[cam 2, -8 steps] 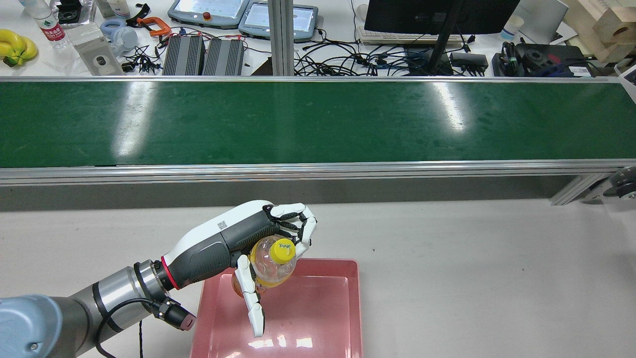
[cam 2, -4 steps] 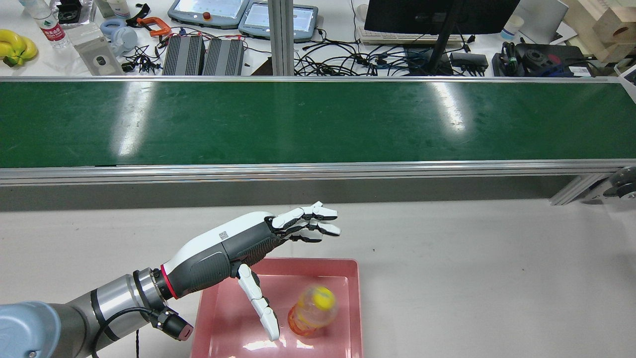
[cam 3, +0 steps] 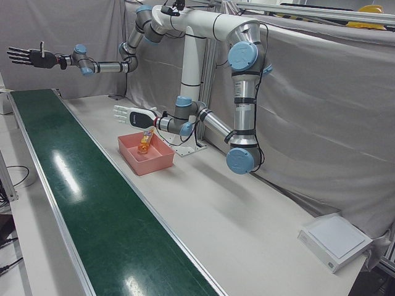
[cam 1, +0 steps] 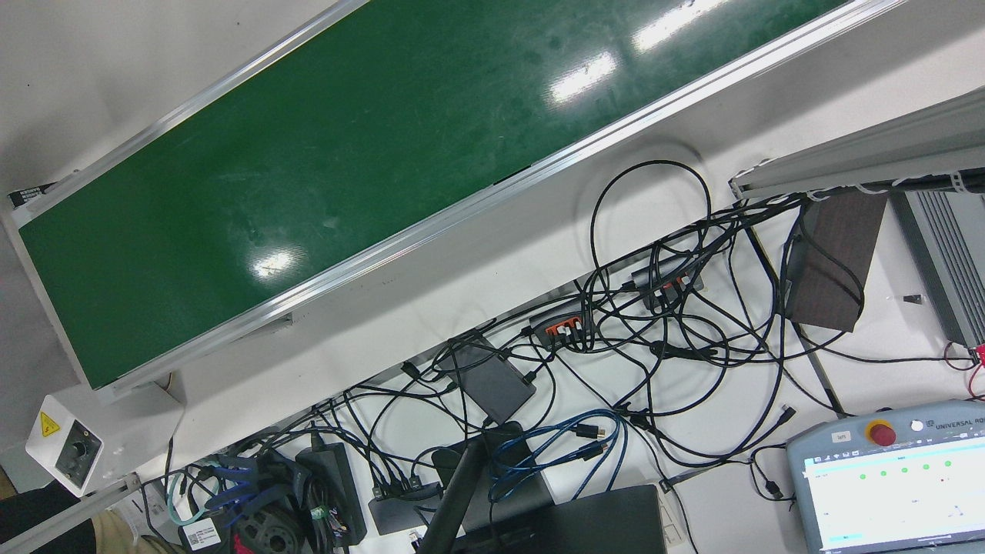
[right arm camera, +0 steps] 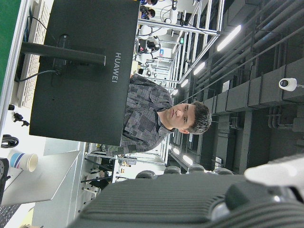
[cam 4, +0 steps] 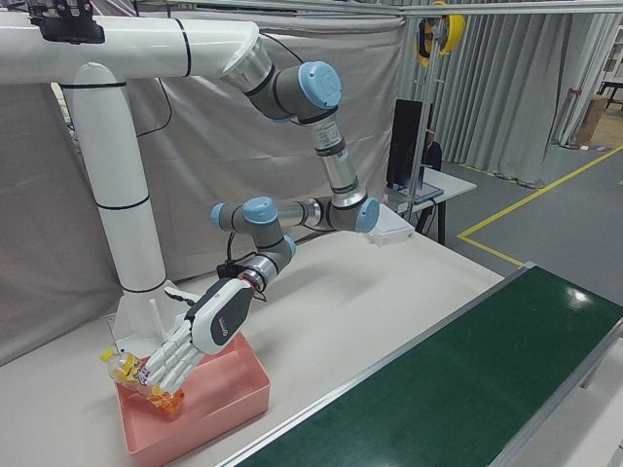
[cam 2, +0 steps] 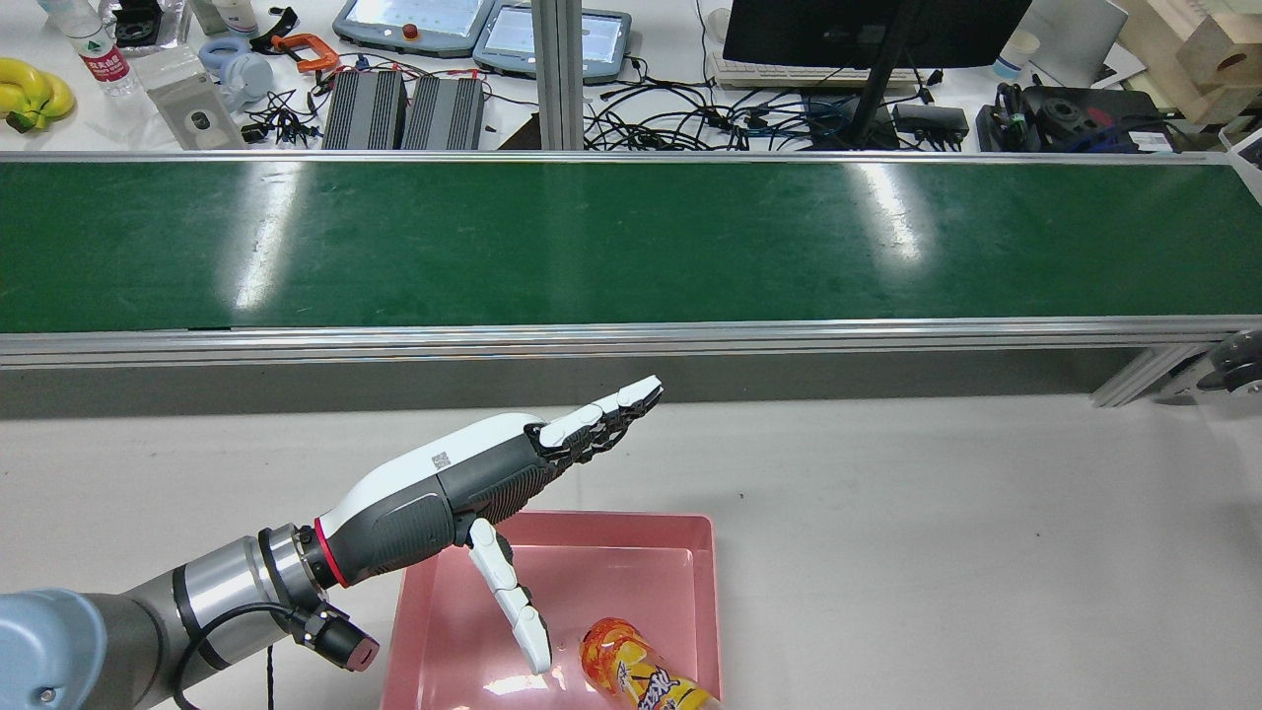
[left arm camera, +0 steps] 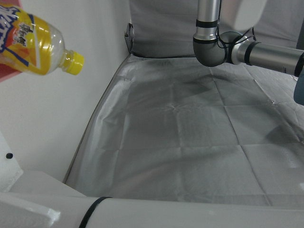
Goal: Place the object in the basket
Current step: 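Open the left hand to drop the bottle into the pink tray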
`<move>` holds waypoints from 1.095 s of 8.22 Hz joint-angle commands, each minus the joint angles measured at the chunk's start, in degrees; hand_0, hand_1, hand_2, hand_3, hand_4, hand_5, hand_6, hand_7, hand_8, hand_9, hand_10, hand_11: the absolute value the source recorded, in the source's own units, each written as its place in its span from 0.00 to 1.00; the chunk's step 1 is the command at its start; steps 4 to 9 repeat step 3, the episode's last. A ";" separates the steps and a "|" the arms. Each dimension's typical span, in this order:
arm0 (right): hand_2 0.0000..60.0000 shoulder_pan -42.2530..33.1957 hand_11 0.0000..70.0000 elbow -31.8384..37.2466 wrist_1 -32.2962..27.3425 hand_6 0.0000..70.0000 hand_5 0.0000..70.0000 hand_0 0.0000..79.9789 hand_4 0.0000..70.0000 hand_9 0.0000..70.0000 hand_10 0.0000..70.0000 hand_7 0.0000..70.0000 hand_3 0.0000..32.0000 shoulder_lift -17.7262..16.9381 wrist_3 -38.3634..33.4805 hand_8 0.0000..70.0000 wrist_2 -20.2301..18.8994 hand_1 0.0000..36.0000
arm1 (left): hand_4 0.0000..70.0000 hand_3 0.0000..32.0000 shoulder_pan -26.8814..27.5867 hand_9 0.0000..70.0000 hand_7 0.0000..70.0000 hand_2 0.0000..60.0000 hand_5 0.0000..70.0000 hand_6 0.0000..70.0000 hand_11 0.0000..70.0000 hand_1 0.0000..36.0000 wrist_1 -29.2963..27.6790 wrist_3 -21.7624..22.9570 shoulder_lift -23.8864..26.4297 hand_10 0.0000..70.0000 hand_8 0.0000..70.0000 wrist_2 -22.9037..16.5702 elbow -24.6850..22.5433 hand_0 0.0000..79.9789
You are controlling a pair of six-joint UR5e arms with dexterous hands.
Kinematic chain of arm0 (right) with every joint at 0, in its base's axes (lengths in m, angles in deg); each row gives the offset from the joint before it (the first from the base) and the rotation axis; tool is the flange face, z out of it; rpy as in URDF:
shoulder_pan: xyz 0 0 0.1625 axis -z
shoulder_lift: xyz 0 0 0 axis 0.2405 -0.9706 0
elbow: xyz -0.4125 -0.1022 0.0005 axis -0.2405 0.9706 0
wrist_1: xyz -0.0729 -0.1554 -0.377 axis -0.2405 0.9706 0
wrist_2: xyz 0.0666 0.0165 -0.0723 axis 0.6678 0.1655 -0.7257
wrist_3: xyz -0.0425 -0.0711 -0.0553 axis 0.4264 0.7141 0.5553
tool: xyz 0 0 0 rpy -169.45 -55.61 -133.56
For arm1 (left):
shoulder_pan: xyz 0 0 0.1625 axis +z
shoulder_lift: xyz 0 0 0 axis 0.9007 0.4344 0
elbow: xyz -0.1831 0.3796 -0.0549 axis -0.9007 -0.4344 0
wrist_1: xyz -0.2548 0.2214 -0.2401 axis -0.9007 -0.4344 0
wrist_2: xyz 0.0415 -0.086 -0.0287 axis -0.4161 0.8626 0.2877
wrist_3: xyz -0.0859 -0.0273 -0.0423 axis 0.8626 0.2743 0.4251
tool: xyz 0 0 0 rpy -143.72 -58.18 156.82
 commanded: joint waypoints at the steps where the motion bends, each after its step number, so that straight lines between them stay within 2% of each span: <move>1: 0.00 0.00 0.00 0.03 0.00 0.00 0.00 0.00 0.00 0.00 0.00 0.00 0.00 0.00 0.00 0.00 0.00 0.00 | 0.00 0.00 -0.53 0.00 0.07 0.00 0.09 0.00 0.04 0.35 0.62 0.14 0.01 0.00 0.00 -0.06 -0.87 0.89; 9: 0.00 0.00 0.00 0.03 0.00 0.00 0.00 0.00 0.00 0.00 0.00 0.00 0.00 0.00 0.00 0.00 0.00 0.00 | 0.00 0.00 -0.53 0.00 0.06 0.00 0.10 0.00 0.03 0.34 0.88 1.19 0.01 0.00 0.00 -0.06 -0.87 0.87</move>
